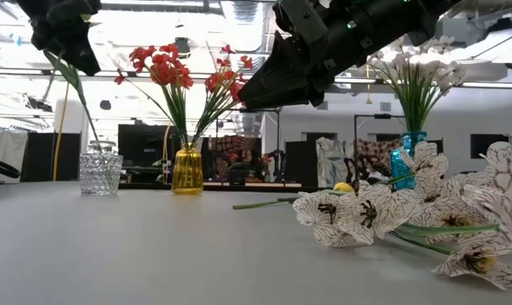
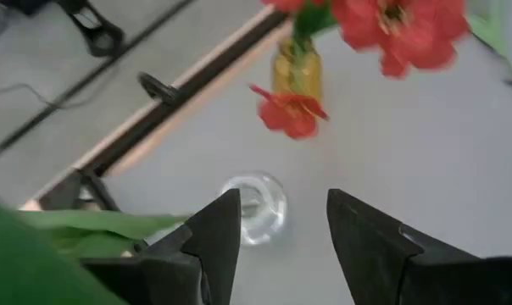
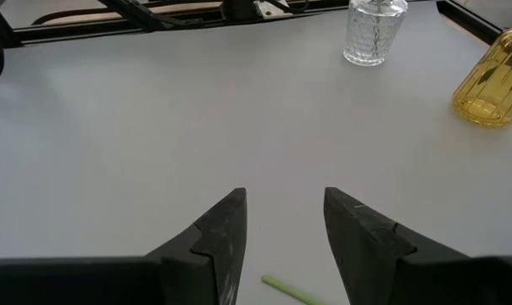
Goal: Sort flowers into vase by color
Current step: Put the bottom yellow tulip into the transparent vase
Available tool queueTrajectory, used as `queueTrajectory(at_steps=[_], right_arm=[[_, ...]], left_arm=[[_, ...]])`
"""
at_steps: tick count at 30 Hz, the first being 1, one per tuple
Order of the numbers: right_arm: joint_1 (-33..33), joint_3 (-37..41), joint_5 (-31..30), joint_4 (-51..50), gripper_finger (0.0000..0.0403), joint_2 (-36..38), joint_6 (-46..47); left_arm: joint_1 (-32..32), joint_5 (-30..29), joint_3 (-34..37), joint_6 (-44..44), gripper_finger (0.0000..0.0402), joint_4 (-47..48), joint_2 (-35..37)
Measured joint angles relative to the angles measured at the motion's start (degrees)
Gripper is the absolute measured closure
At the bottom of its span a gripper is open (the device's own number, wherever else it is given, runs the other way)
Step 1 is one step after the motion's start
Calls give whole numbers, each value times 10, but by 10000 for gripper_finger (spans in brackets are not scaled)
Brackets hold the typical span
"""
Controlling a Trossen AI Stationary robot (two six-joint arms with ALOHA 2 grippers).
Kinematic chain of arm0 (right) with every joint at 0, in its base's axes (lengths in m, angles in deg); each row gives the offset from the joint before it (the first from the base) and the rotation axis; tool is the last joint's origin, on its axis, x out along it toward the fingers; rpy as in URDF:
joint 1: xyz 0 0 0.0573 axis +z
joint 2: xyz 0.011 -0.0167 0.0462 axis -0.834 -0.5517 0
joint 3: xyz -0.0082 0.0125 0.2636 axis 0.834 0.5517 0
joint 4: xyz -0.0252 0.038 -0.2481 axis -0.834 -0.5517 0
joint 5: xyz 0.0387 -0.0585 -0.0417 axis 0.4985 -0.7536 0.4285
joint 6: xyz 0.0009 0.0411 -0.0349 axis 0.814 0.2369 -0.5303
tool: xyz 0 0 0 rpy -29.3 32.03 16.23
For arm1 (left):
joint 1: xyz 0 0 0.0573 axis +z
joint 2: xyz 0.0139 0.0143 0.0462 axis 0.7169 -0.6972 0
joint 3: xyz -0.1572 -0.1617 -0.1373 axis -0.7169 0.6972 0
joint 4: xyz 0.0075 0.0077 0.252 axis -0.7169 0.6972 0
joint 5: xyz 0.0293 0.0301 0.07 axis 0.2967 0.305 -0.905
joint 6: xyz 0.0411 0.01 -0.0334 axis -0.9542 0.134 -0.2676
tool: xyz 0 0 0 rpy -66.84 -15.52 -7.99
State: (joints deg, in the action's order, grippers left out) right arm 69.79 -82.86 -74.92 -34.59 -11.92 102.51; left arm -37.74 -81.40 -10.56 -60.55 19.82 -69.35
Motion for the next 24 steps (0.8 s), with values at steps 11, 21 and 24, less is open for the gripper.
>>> queueTrajectory(at_steps=[11,21,24], right_arm=[[0,0,0,-22,219,0,0],[0,0,0,-26,219,0,0],[0,0,0,-26,219,0,0]], left_arm=[[0,-32,0,-17,342,-35,-24],[0,-110,0,-19,400,-96,-32],[0,-144,0,-19,401,-107,-32]])
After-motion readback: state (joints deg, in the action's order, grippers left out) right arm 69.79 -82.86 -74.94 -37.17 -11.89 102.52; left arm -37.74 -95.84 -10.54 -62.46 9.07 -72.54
